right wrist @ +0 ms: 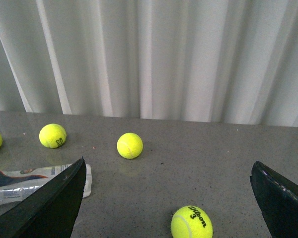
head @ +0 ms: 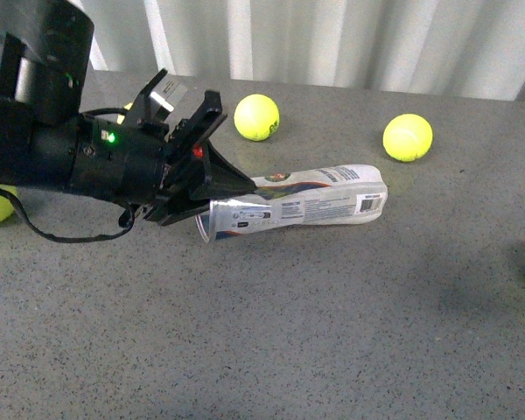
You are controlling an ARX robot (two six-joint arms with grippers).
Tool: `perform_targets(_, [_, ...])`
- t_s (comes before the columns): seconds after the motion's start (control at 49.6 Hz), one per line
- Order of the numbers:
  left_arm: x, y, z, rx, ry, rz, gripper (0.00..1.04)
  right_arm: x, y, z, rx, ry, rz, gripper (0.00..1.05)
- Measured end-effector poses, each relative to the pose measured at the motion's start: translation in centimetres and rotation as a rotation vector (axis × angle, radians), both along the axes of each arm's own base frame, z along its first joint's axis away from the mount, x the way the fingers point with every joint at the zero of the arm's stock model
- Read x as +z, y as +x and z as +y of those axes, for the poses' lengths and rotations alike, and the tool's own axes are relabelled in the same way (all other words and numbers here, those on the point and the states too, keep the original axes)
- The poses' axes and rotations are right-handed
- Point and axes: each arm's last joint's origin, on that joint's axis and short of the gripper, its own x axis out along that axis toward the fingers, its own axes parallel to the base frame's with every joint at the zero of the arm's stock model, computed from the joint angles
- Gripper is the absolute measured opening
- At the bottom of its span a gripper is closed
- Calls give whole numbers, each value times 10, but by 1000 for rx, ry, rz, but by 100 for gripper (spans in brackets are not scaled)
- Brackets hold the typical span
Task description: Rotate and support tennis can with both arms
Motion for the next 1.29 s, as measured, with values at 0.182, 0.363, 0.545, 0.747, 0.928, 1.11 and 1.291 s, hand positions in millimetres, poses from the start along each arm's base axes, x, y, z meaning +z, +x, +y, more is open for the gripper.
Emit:
perform_targets(0.182, [67,-6,-1,-40,64,-63,4,0,0,0,0,0,0,97])
perform_targets(0.363, [157,-9,-7,-118,268,-198,4,0,0,0,0,0,0,97])
perform_targets(0.545, [229,-11,-45,-379,698,-342,4,0,0,0,0,0,0,97])
perform_targets(0.747, [235,-3,-82,-766,1138,-369,4,0,0,0,0,0,0,97])
perform_targets(0.928, [191,12,-108,-928,1186,-331,4,0,0,0,0,0,0,97])
perform_targets(1.11, [162,17,-123,-1005,1195,-303,4,0,0,0,0,0,0,97])
perform_targets(1.291, [158,18,-132,-996,1199,-337,4,0,0,0,0,0,0,97])
